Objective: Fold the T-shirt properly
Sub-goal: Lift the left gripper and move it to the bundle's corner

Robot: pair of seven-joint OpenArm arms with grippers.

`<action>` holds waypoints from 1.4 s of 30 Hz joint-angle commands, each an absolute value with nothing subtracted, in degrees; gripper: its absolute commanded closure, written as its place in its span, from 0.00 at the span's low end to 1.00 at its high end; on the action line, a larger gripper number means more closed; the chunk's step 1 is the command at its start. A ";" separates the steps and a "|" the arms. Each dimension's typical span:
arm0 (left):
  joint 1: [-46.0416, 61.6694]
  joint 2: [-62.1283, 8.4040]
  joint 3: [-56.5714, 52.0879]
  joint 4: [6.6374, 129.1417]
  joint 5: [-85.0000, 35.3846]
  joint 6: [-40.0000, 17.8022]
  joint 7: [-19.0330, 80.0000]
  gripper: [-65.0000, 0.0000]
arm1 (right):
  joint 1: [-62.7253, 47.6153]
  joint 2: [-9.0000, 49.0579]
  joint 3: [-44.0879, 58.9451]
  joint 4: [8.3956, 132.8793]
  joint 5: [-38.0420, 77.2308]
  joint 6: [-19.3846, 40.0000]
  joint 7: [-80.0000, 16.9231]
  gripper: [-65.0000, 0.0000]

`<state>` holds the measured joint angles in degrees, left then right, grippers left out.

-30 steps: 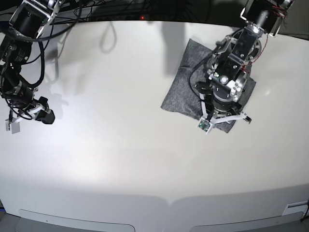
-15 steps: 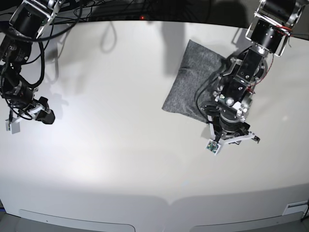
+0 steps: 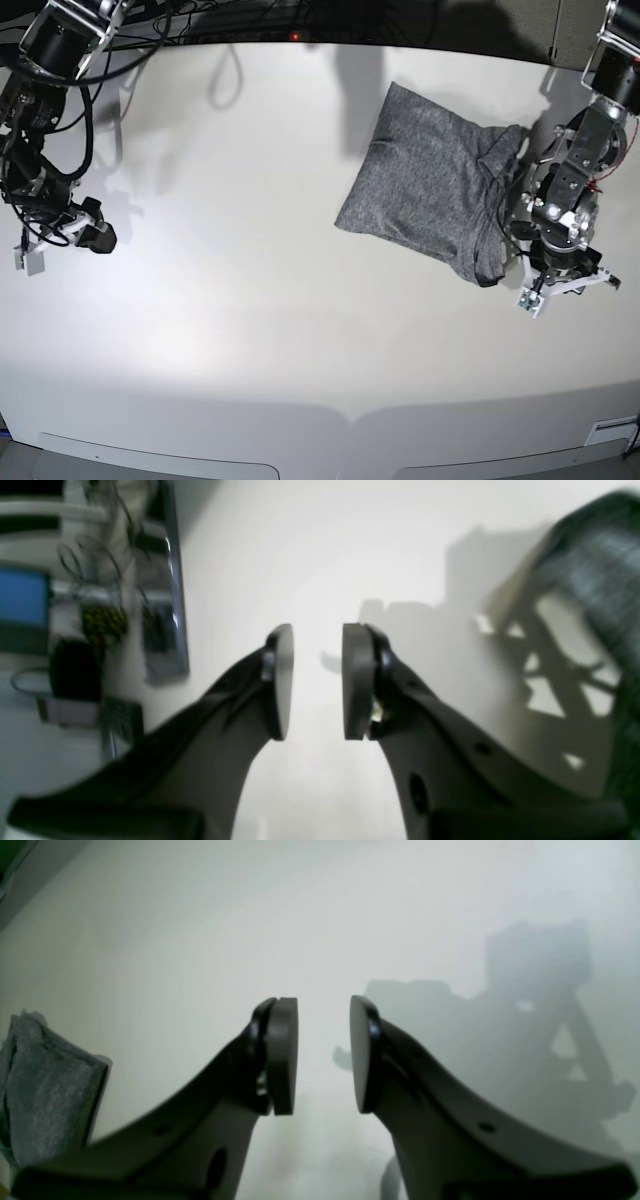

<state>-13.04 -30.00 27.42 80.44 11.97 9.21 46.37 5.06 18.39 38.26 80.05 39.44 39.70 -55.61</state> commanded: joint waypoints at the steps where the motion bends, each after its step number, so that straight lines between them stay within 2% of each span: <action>1: -14.28 -30.33 27.11 81.41 11.84 10.04 46.68 0.75 | 6.00 19.53 38.50 81.21 41.12 40.00 -54.48 0.74; 6: -13.26 -28.86 27.11 84.51 9.67 11.16 50.61 0.75 | 6.02 19.51 38.50 81.21 42.48 40.00 -54.43 0.74; 11: -9.78 -28.47 27.11 95.46 8.47 11.14 51.57 0.75 | 6.02 19.53 38.50 81.21 42.46 40.00 -54.43 0.74; 17: -8.51 -28.53 27.11 108.33 8.29 9.39 63.05 0.75 | 6.00 19.53 38.50 81.21 42.44 40.00 -54.46 0.74; 23: 0.51 -28.58 27.11 108.86 5.96 8.34 62.76 0.75 | 6.02 19.53 38.50 81.21 42.26 40.00 -54.46 0.74; 28: 6.66 -28.58 27.09 108.84 9.96 9.15 60.60 0.75 | 6.02 19.53 38.50 81.21 42.26 40.00 -54.30 0.74; 34: 6.94 -28.62 27.05 108.29 16.75 12.12 60.36 0.75 | 6.00 19.51 38.50 81.21 42.28 40.00 -54.68 0.74; 42: 6.90 -28.62 27.05 105.06 19.55 12.27 57.98 0.75 | 6.00 19.22 38.35 81.21 45.65 40.00 -55.86 0.74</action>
<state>7.44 -27.92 27.38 104.25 18.41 11.68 58.43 5.06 18.35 38.24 80.05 44.29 39.68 -56.75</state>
